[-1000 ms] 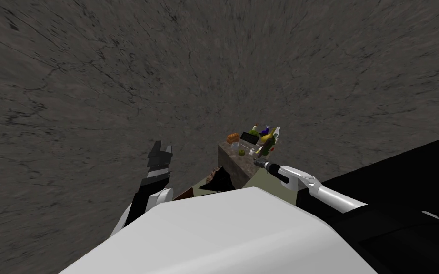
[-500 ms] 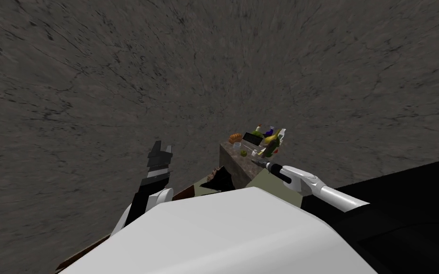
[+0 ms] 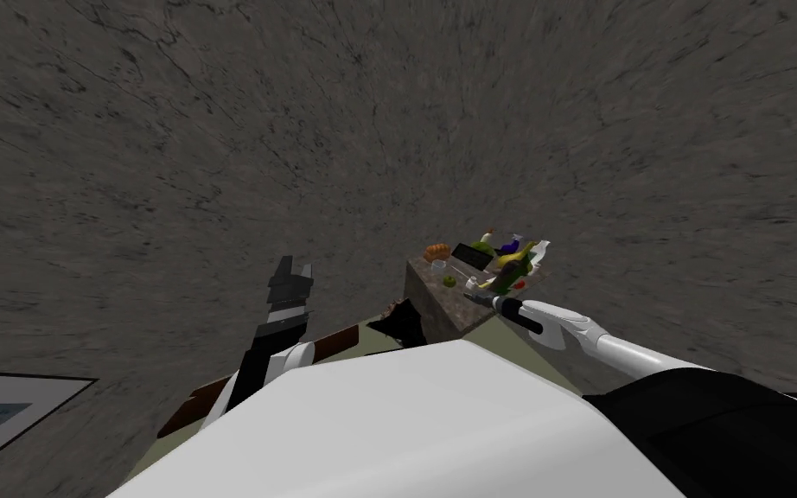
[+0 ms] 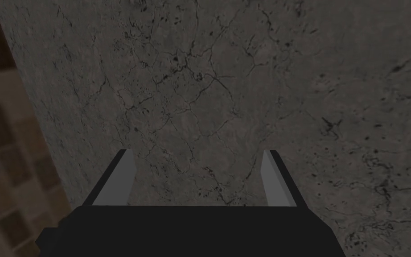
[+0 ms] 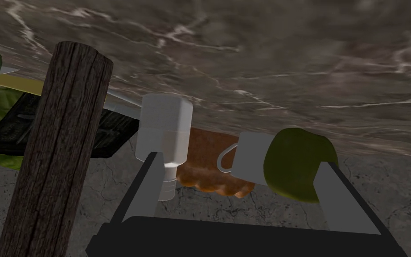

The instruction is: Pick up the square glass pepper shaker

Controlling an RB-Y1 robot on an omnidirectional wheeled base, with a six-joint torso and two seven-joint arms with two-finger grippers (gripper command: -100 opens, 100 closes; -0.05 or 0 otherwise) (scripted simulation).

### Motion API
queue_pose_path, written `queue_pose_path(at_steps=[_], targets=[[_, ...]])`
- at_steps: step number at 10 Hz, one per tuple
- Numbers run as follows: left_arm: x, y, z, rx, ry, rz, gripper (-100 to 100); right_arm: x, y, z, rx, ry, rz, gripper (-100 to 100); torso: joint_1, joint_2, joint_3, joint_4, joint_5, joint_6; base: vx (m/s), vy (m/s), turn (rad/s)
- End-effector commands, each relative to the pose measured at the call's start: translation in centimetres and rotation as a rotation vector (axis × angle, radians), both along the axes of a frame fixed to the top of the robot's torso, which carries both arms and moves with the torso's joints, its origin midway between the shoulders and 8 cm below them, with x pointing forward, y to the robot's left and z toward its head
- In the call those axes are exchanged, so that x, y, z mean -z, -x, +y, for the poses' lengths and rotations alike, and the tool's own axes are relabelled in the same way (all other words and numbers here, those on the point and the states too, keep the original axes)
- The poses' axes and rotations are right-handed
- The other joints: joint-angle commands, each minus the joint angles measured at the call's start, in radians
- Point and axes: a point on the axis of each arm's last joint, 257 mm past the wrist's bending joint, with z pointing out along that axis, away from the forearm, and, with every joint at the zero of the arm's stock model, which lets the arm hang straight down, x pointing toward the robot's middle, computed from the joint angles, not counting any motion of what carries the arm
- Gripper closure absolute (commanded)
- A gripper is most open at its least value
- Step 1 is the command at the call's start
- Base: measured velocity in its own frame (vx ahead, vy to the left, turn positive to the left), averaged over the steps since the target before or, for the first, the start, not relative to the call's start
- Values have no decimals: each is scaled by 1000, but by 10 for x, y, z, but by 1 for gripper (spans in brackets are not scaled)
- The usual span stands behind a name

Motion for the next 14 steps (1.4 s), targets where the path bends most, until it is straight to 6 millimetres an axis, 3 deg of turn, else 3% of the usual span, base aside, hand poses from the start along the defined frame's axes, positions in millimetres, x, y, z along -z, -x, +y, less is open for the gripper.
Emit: queue_pose_path(at_steps=[1,10,14], targets=[[0,0,0,0,0,0,0,-1,7,-13,12,3,21,-100,0,0,0,0,0,0,-76,-68,168],[0,0,0,0,0,0,0,-10,41,-82,162,8,134,-100,-4,-3,-2,0,0,0,-75,-76,288],[0,0,0,0,0,0,0,-18,51,-98,213,1,169,-100,-3,-1,0,0,-1,0,-118,-77,302]])
